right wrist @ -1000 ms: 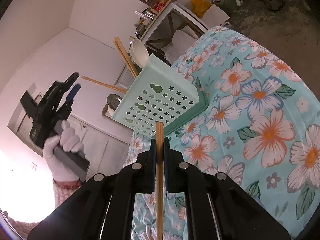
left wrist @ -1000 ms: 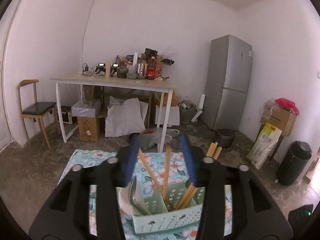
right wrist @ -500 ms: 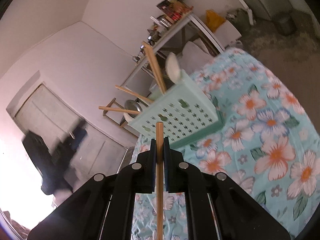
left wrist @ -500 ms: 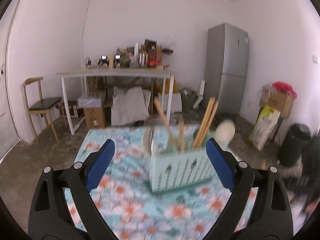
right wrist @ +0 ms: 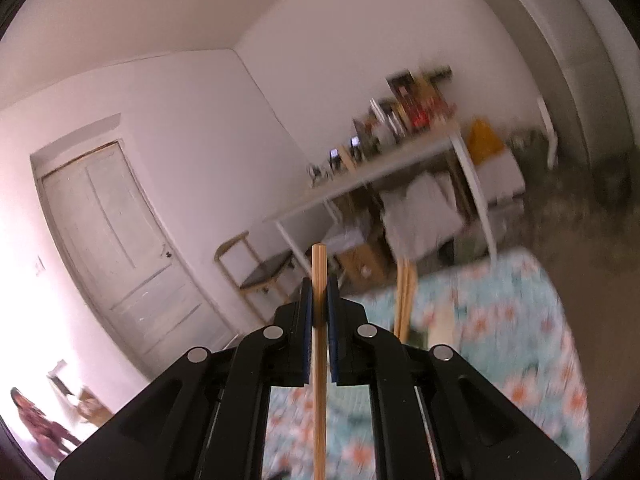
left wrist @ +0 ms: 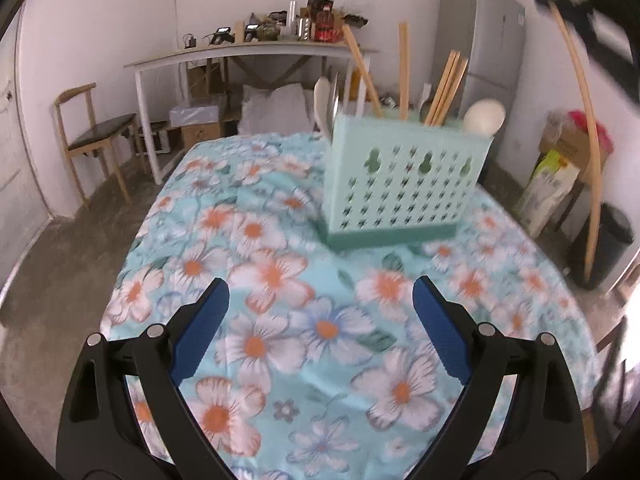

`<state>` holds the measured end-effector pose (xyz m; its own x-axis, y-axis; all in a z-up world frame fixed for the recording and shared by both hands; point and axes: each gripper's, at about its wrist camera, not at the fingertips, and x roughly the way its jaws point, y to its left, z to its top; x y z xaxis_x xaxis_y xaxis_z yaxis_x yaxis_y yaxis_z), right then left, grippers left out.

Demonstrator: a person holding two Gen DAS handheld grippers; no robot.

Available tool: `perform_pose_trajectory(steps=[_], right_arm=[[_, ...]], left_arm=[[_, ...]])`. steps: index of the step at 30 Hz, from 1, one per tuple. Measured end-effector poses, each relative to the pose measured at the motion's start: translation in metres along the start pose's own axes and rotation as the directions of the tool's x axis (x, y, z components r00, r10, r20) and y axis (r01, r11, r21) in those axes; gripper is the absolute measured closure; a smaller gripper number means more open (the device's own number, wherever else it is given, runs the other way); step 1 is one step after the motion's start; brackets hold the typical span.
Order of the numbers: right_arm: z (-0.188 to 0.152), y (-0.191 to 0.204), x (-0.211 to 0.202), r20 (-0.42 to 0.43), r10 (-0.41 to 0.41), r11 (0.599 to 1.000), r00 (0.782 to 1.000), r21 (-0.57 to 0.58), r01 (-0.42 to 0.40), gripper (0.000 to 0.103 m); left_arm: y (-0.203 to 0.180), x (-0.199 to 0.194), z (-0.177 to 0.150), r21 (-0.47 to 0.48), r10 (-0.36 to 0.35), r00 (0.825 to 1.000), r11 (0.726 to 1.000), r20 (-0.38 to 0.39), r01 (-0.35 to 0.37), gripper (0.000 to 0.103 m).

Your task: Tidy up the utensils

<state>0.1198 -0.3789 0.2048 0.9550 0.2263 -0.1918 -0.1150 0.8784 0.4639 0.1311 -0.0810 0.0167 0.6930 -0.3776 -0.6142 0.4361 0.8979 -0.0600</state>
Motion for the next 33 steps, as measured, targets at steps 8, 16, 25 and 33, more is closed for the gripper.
perform_pose_trajectory(steps=[8,16,25,33], right_arm=[[0.050,0.029,0.040,0.161,0.016,0.994,0.987,-0.105,0.001,0.096],[0.035,0.031,0.098,0.210,-0.051,0.982,0.976,-0.167,0.087,0.096],[-0.012,0.014,0.133,0.109,-0.162,0.953,0.981,-0.240,0.184,0.094],[-0.014,0.011,0.083,0.134,-0.174,0.955,0.976,-0.217,0.200,0.056]], left_arm=[[0.009,0.009,-0.005,-0.044,0.060,0.998,0.997,-0.002,-0.060,0.012],[0.017,0.018,-0.007,-0.093,0.071,0.997,0.993,-0.007,-0.072,0.010],[0.024,0.021,-0.006,-0.127,0.091,0.996,0.988,-0.001,-0.090,0.010],[0.025,0.006,-0.001,-0.147,0.108,0.994,0.984,0.035,-0.102,0.009]])
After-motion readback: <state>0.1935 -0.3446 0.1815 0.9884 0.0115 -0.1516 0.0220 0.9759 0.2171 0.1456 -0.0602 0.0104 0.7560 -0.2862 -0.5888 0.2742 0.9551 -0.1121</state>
